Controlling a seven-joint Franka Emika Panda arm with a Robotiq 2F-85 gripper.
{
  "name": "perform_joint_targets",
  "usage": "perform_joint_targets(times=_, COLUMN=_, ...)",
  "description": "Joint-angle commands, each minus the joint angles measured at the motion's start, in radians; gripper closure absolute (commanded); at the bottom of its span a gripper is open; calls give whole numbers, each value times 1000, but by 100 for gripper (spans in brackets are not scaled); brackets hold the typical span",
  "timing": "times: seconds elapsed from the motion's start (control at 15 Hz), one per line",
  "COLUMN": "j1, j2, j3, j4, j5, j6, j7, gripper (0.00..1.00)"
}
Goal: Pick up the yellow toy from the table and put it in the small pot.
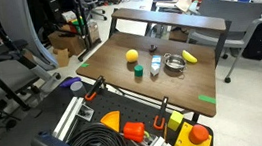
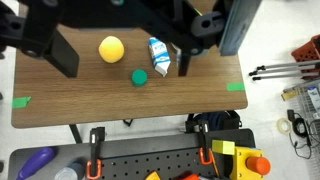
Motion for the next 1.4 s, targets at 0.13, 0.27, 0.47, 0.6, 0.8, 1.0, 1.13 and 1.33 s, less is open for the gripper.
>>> perform_joint_targets(times=0.13, j1=20, j2=2, j3=-19, j4=2, j5=-5, j6=-2, j7=5, gripper=0)
perform_joint_targets(times=0.27, j1=20, j2=2, j3=-19, j4=2, j5=-5, j6=-2, j7=5, gripper=0)
perform_joint_targets(times=0.47, j1=20, j2=2, j3=-19, j4=2, j5=-5, j6=-2, j7=5, gripper=0)
perform_joint_targets(times=0.6, j1=20, j2=2, j3=-19, j4=2, j5=-5, j6=-2, j7=5, gripper=0)
perform_joint_targets(times=0.8, j1=20, j2=2, j3=-19, j4=2, j5=-5, j6=-2, j7=5, gripper=0)
perform_joint_targets(times=1.0, j1=20, j2=2, j3=-19, j4=2, j5=-5, j6=-2, j7=5, gripper=0)
perform_joint_targets(times=1.13, j1=21, j2=30, j3=-26, j4=17, j5=20, j6=23, j7=16, gripper=0)
perform_joint_targets(times=1.33, j1=16, j2=111, j3=-44, j4=47, j5=96, j6=108, j7=43, gripper=0)
